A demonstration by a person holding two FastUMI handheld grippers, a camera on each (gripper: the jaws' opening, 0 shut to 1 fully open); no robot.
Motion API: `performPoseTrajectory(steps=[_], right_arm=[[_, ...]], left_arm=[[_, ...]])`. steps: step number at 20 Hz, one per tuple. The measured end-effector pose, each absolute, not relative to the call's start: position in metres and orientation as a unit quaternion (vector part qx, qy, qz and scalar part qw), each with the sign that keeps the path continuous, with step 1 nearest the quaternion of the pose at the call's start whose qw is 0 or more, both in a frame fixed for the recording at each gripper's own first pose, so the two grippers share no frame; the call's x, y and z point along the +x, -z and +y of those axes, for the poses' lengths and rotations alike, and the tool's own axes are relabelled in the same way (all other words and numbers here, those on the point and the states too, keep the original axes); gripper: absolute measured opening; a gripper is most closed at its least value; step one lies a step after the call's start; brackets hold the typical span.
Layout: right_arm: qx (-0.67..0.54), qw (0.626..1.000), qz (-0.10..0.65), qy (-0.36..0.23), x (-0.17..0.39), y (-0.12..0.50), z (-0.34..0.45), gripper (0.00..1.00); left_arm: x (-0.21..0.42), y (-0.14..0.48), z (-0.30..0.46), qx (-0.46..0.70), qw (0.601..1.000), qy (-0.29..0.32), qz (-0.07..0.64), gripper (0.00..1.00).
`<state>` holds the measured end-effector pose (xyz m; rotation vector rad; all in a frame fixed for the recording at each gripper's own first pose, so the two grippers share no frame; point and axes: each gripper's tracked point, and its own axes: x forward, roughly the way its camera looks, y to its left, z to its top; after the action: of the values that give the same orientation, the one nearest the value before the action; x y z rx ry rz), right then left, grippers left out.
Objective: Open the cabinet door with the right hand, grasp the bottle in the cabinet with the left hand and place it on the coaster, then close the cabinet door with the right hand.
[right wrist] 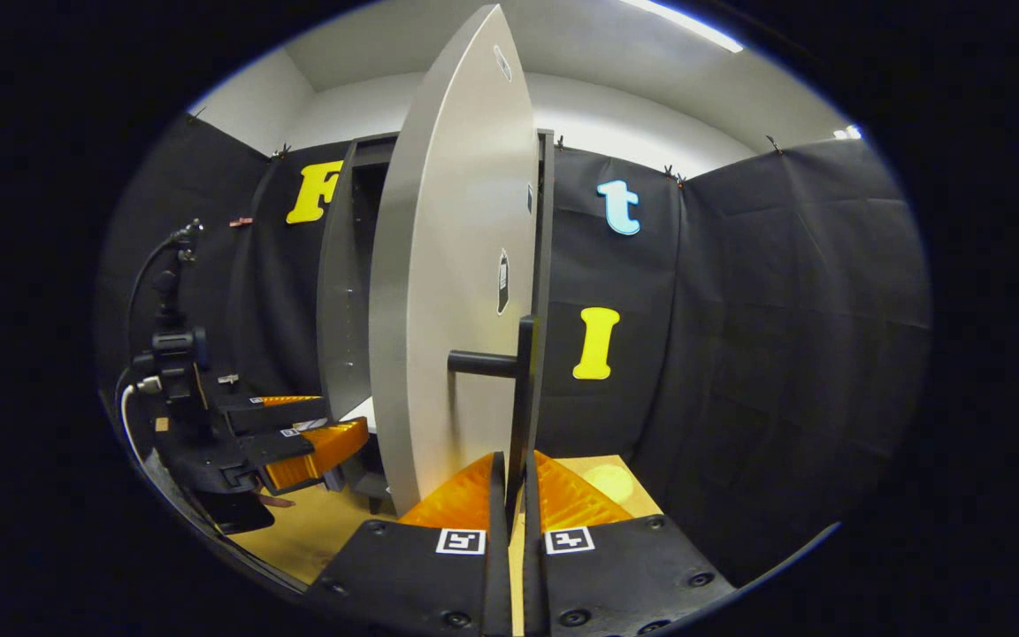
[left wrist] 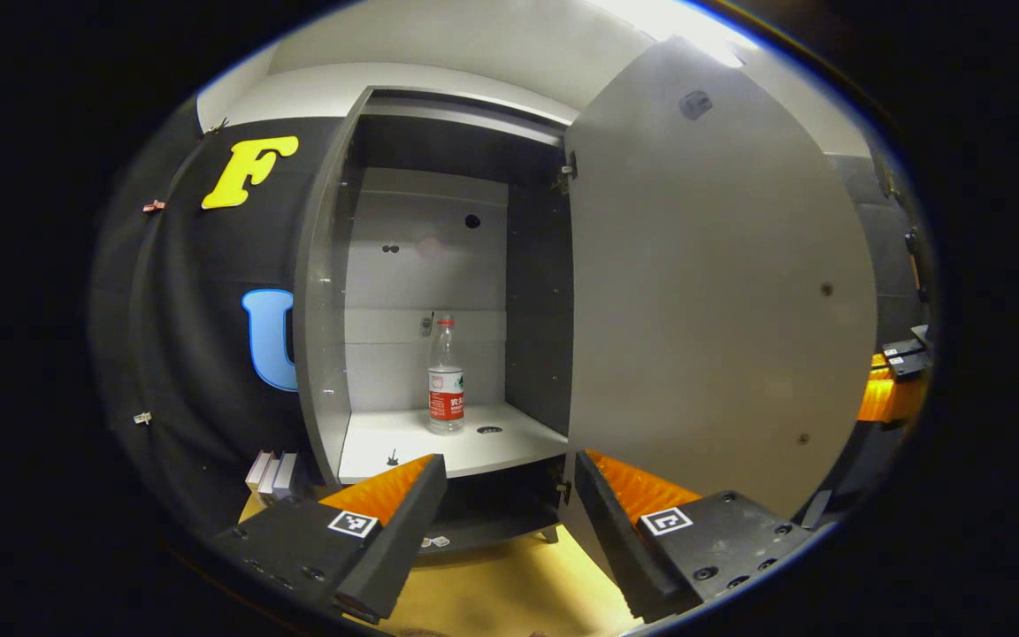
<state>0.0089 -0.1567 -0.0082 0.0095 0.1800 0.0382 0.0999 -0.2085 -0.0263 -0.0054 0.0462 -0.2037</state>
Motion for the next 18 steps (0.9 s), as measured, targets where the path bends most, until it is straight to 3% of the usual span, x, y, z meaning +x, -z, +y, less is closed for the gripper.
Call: performPoseTrajectory(steps=[10,11,13,14,15,18], right_arm=[[0.038,0.994,0.089,-0.043,0.010,0.011,-0.210,0.08],[0.042,0.995,0.086,-0.038,0.010,0.010,-0.223,0.11],[0.058,0.994,0.087,-0.041,0.010,0.013,-0.232,0.29],[0.064,0.993,0.088,-0.046,0.012,0.013,-0.235,0.22],[0.068,0.992,0.088,-0.053,0.011,0.014,-0.238,0.37],[0.090,0.989,0.087,-0.076,0.005,0.010,-0.239,0.50]], left_arm=[[0.232,0.004,-0.178,-0.017,1.000,-0.001,-0.003,0.92],[0.249,0.005,-0.177,-0.018,1.000,-0.005,-0.001,0.92],[0.276,0.011,-0.180,-0.018,1.000,-0.005,0.008,0.91],[0.289,0.013,-0.180,-0.014,1.000,-0.009,0.010,0.90],[0.300,0.016,-0.180,-0.009,1.000,-0.013,0.013,0.87],[0.331,0.021,-0.181,-0.013,1.000,-0.021,0.015,0.89]])
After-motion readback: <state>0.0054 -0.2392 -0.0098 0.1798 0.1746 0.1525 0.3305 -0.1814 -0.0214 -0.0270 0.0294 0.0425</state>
